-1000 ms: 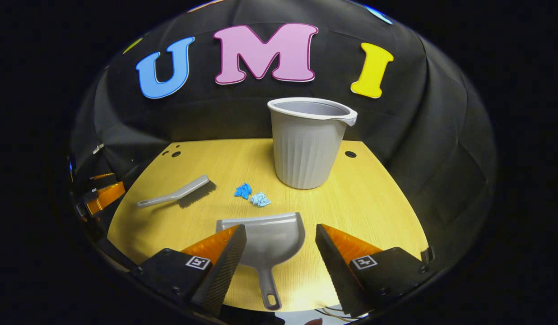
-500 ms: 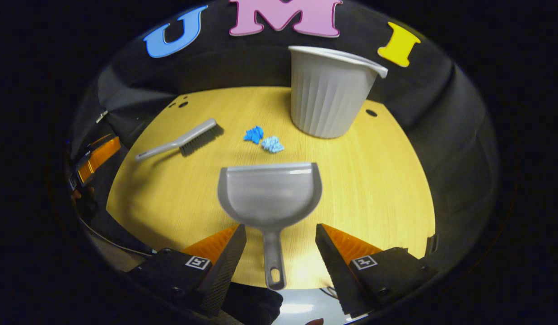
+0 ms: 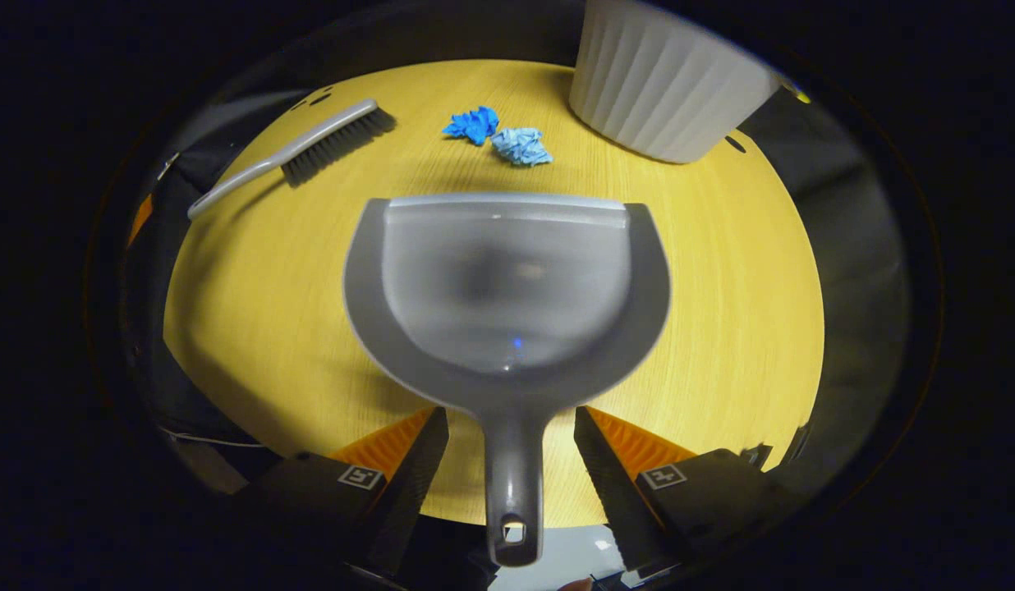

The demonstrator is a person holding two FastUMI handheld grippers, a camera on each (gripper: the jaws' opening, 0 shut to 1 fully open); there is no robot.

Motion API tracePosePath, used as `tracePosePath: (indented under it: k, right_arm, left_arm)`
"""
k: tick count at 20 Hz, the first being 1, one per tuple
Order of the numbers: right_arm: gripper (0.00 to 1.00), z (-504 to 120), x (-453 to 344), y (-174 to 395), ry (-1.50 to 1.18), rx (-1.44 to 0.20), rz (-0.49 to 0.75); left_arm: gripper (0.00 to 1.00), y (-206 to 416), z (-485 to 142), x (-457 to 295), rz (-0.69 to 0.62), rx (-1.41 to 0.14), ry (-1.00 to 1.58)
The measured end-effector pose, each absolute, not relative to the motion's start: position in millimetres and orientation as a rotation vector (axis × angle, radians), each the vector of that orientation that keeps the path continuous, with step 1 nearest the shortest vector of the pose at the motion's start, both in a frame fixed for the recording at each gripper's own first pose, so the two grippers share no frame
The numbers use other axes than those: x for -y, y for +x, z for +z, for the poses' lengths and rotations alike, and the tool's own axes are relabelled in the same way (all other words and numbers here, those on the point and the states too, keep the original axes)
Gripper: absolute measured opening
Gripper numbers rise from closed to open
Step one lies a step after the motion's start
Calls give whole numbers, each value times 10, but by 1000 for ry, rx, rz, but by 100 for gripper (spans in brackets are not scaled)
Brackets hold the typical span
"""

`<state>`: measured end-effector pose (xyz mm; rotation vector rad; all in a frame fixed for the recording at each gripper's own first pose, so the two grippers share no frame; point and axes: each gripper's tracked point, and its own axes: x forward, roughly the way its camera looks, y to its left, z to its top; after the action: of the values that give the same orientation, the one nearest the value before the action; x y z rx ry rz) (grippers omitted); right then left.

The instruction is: Pick up the small broom and dustpan from the desktop, sweep the trash into the dustpan with the broom, and then empty the trash into the garbage bin.

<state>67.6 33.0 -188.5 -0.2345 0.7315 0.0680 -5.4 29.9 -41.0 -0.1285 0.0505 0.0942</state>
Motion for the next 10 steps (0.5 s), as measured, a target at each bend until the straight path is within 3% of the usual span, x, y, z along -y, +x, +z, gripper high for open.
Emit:
tracePosePath:
  k: [3,5,6,7,9,10]
  right_arm:
    - [97,-2001,-375,832,-215,-777,80]
    - [86,-1933,-393,879,-147,-783,79]
    - [80,-1922,-363,885,-128,-803,72]
    - [80,-1935,-335,895,-128,-826,67]
    - [56,-1929,-293,890,-148,-862,76]
    - [52,-1937,-282,899,-167,-880,84]
  left_arm:
    - [96,-67,-454,-348,107,-57,-146]
    - [92,-71,-478,-368,110,-59,-153]
    - [96,-66,-479,-371,110,-61,-154]
    - [96,-56,-489,-368,107,-63,-154]
    - [96,-20,-466,-358,99,-58,-151]
    - [96,14,-441,-348,93,-55,-144]
